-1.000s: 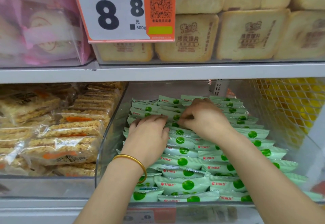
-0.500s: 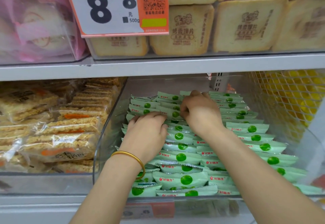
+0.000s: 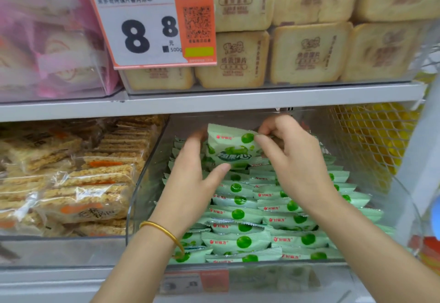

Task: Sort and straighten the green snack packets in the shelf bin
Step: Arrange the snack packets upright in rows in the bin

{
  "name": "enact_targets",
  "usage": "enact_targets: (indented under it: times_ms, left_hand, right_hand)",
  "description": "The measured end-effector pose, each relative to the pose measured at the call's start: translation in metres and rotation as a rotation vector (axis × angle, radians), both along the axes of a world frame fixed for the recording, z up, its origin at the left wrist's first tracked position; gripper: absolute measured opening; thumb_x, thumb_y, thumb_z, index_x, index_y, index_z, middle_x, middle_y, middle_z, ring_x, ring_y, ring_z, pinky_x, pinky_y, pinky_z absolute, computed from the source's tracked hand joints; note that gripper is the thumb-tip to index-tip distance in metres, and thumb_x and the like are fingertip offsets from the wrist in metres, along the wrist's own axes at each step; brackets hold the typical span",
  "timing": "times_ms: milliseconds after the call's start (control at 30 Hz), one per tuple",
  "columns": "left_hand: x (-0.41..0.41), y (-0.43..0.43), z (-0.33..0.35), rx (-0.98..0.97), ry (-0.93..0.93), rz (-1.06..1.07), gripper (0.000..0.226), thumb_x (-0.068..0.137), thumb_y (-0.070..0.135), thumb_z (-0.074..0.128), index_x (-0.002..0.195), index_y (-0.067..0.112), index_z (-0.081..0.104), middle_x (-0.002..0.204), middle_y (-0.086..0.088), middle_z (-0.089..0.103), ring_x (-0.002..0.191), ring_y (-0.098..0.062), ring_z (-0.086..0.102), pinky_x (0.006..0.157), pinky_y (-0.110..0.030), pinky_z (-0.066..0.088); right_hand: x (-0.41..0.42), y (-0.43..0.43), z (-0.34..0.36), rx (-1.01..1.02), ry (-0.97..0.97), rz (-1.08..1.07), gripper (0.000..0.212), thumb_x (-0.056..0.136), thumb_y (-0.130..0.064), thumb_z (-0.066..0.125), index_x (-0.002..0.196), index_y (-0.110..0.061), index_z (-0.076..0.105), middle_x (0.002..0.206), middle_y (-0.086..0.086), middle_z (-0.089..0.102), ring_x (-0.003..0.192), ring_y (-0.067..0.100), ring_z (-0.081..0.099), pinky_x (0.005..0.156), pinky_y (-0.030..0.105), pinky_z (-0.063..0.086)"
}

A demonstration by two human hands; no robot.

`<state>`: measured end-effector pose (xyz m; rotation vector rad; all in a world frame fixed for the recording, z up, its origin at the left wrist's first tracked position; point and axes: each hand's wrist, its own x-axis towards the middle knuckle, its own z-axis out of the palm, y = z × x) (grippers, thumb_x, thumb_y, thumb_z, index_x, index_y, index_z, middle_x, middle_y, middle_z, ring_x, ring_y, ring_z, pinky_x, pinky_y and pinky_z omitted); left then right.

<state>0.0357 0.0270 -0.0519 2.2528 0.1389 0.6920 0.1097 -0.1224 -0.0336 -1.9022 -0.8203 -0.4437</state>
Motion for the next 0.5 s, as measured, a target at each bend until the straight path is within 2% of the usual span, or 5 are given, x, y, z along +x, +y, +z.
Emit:
enact_targets:
  times_ms: [100, 200, 300, 400, 500]
  left_hand:
    - [-0.011, -0.005, 0.002, -0.058, -0.059, -0.093, 0.044, 0.088, 0.017, 0.063, 0.124, 0.034, 0.044, 0.121, 0.023, 0.054, 0.114, 0.008, 0.049, 0.097, -0.013, 0.039]
    - [-0.021, -0.012, 0.005, -0.147, -0.099, -0.126, 0.042, 0.087, 0.01, 0.063, 0.112, 0.04, 0.049, 0.111, 0.021, 0.063, 0.105, 0.008, 0.058, 0.087, -0.01, 0.045]
    - [-0.028, -0.017, 0.007, -0.305, -0.103, -0.15, 0.04, 0.086, 0.007, 0.063, 0.118, 0.028, 0.051, 0.101, 0.008, 0.071, 0.092, -0.004, 0.067, 0.075, -0.019, 0.054]
    - [-0.032, -0.021, 0.01, -0.439, -0.113, -0.191, 0.048, 0.085, 0.007, 0.062, 0.124, 0.027, 0.042, 0.093, 0.005, 0.074, 0.081, -0.01, 0.07, 0.067, -0.019, 0.054]
    - [-0.034, -0.022, 0.01, -0.493, -0.122, -0.23, 0.06, 0.085, 0.006, 0.061, 0.13, 0.034, 0.033, 0.094, 0.006, 0.074, 0.082, -0.011, 0.071, 0.067, -0.019, 0.054]
  right_hand:
    - [-0.015, -0.012, -0.001, 0.079, 0.057, 0.069, 0.011, 0.091, -0.015, 0.058, 0.084, -0.021, 0.052, 0.077, -0.004, 0.06, 0.072, 0.012, 0.058, 0.068, 0.034, 0.048]
    - [-0.021, -0.023, -0.005, 0.154, 0.115, 0.128, 0.019, 0.091, -0.016, 0.059, 0.096, -0.033, 0.052, 0.092, -0.008, 0.061, 0.083, 0.012, 0.063, 0.073, 0.041, 0.054]
    - [-0.026, -0.03, -0.006, 0.107, 0.147, 0.248, 0.042, 0.092, -0.018, 0.058, 0.115, -0.052, 0.048, 0.117, -0.021, 0.055, 0.1, 0.005, 0.062, 0.083, 0.034, 0.055]
    - [-0.029, -0.03, -0.006, 0.09, 0.232, 0.356, 0.048, 0.091, -0.015, 0.059, 0.122, -0.05, 0.048, 0.127, -0.034, 0.048, 0.099, -0.005, 0.059, 0.088, 0.025, 0.051]
    - [-0.029, -0.028, -0.007, 0.121, 0.345, 0.425, 0.059, 0.089, -0.006, 0.061, 0.129, -0.047, 0.046, 0.135, -0.031, 0.045, 0.095, 0.013, 0.066, 0.088, 0.031, 0.054]
